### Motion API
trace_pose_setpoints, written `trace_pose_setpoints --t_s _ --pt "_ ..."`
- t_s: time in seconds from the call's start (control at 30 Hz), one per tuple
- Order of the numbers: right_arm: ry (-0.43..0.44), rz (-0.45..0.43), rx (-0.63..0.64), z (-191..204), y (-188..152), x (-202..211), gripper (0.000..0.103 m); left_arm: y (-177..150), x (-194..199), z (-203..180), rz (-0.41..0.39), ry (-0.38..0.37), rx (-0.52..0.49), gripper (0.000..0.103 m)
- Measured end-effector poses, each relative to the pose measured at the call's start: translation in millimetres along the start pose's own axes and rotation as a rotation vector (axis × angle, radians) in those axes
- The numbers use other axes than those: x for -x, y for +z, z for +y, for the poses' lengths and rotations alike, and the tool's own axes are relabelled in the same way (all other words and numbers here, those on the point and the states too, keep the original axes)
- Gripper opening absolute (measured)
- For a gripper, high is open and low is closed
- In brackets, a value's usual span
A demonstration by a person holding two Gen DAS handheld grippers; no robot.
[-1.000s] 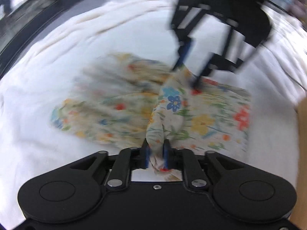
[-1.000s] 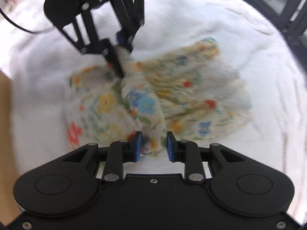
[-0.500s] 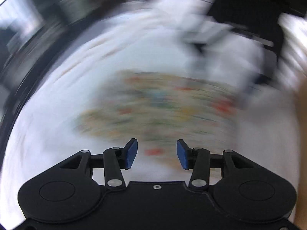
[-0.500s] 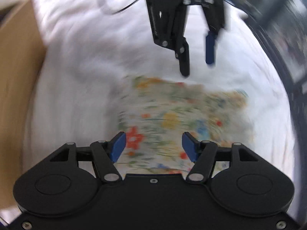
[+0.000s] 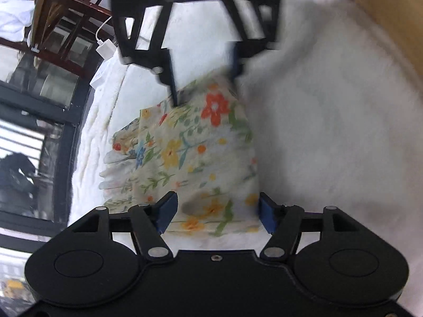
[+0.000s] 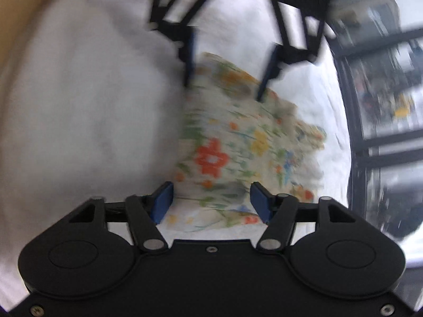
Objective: Fold clothes
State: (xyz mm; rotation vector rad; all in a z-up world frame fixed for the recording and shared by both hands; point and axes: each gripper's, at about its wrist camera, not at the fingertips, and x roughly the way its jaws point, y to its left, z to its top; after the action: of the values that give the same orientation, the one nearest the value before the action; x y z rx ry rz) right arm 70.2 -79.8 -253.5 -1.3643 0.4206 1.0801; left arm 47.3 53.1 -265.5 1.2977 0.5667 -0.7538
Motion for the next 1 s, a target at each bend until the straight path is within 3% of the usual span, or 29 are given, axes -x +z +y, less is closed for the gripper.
trace_pose_setpoints --t_s 0.07,0.1,0.13,0.27,0.33,0.37,0.43,0.47,0.53,0.6,0.63,0.77,0.87,0.93,1.0 --pt "0.040 0.027 -0.117 -20.0 -0.3 -2.7 0.033 3.4 2.6 5.1 -0.004 0.009 0.026 0.066" --pt "0.072 0.038 -0.181 -30.9 -1.6 -4.1 0.022 5.2 4.2 3.7 -0.006 0.011 0.023 0.066" --pt "0.104 0.047 -0.235 -40.3 -3.5 -5.1 0.020 6.7 5.7 1.4 -0.009 0.011 0.015 0.066" --pt "0.262 0.060 -0.453 -74.8 -15.2 -7.8 0.020 10.1 0.2 -14.7 0.011 0.018 -0.070 0.066" --pt "0.316 0.063 -0.538 -88.3 -20.1 -9.5 0.020 11.1 -4.2 -9.3 0.030 -0.002 -0.039 0.065" --pt "0.334 0.061 -0.564 -94.1 -21.9 -10.6 0.020 12.1 -7.1 0.6 0.046 -0.036 0.024 0.063" --pt "0.339 0.059 -0.589 -98.8 -22.3 -13.5 0.024 11.3 -11.7 19.3 0.068 -0.087 0.131 0.030" --pt "0.329 0.060 -0.595 -100.9 -23.2 -12.9 0.028 9.8 -14.7 31.0 0.084 -0.106 0.190 0.025" --pt "0.249 0.052 -0.508 -85.6 -16.2 -7.0 0.048 7.1 -17.0 44.9 0.097 -0.135 0.263 0.019" --pt "0.160 0.012 -0.362 -56.6 -1.9 5.0 0.057 3.2 -19.4 61.2 0.117 -0.185 0.373 0.018" --pt "0.124 -0.011 -0.293 -45.2 2.6 9.8 0.067 1.7 -19.6 67.2 0.122 -0.204 0.414 0.018" --pt "-0.041 -0.052 -0.036 -6.5 10.1 10.4 0.070 -5.0 -20.3 87.2 0.136 -0.278 0.556 0.018" --pt "-0.128 -0.045 0.119 15.8 9.8 3.1 0.062 -7.8 -20.4 92.9 0.134 -0.306 0.621 0.015" --pt "-0.111 -0.015 0.107 15.5 8.3 -3.6 0.015 -8.7 -21.2 96.7 0.126 -0.315 0.635 0.013" --pt "-0.089 -0.017 0.055 5.6 6.7 -3.1 0.011 -8.0 -21.5 101.1 0.119 -0.310 0.613 0.012"
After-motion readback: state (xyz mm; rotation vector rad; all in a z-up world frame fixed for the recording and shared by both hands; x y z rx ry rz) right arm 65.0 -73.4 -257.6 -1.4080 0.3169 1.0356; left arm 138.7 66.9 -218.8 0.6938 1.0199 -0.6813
